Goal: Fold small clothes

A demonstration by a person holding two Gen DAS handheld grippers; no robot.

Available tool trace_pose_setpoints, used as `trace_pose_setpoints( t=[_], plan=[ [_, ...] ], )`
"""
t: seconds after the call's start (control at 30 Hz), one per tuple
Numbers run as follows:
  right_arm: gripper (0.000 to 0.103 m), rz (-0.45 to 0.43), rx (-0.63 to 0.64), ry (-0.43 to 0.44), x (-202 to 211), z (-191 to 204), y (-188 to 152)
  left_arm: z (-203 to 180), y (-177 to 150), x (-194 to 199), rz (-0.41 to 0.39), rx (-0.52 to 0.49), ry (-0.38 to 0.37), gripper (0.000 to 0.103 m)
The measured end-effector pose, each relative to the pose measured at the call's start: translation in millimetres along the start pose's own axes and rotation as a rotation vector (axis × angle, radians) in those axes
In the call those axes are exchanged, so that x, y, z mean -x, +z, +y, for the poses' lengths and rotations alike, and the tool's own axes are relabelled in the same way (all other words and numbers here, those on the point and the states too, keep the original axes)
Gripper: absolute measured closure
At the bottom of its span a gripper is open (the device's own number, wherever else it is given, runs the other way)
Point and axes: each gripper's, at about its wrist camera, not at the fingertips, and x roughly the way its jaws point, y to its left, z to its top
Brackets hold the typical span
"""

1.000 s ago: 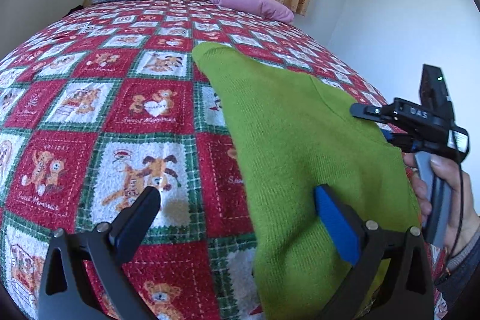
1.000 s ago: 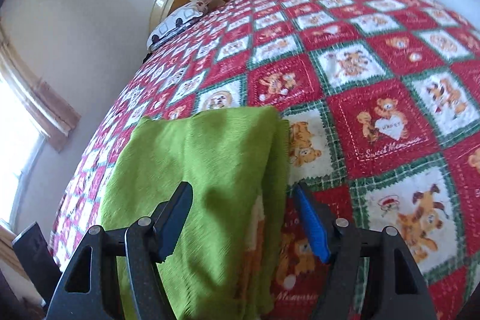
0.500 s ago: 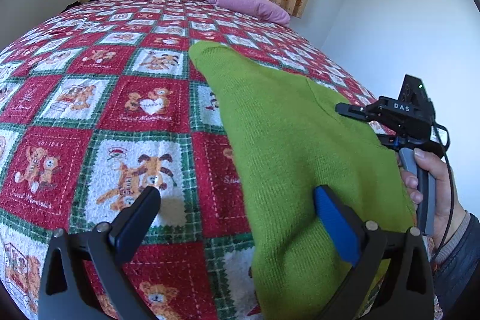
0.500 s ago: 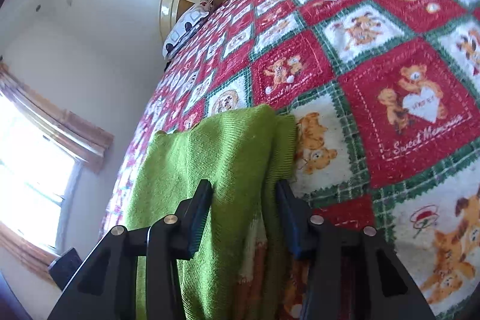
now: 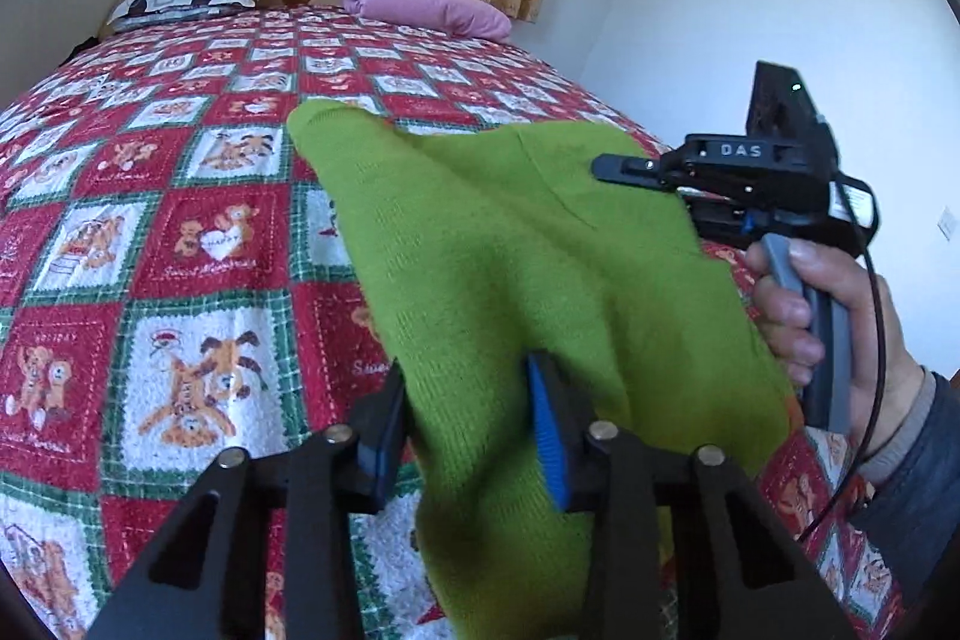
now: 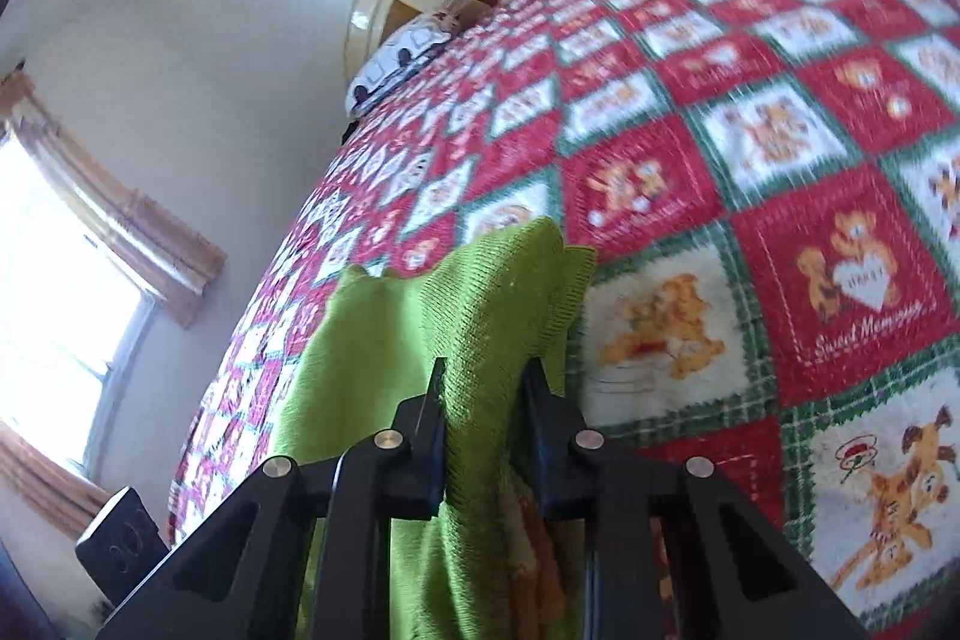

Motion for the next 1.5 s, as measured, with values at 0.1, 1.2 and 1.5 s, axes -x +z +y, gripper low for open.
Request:
trace_pose_setpoints(
  t=[0.1, 1.2, 1.5],
  plan=[
    [0.082, -0.005, 0.036, -0.014, 7, 17, 1, 5, 8, 10, 0.014, 0.040, -0.019, 0.072],
    [0.084, 0.067, 0.093, 0.230, -13, 153, -82, 67, -45, 168, -0.080, 0.049, 0.098, 0.074],
    [0.084, 0.131, 0.142, 0.298, -46, 211, -110, 105, -68, 210, -0.119, 0.102, 0.171, 0.074]
  ],
)
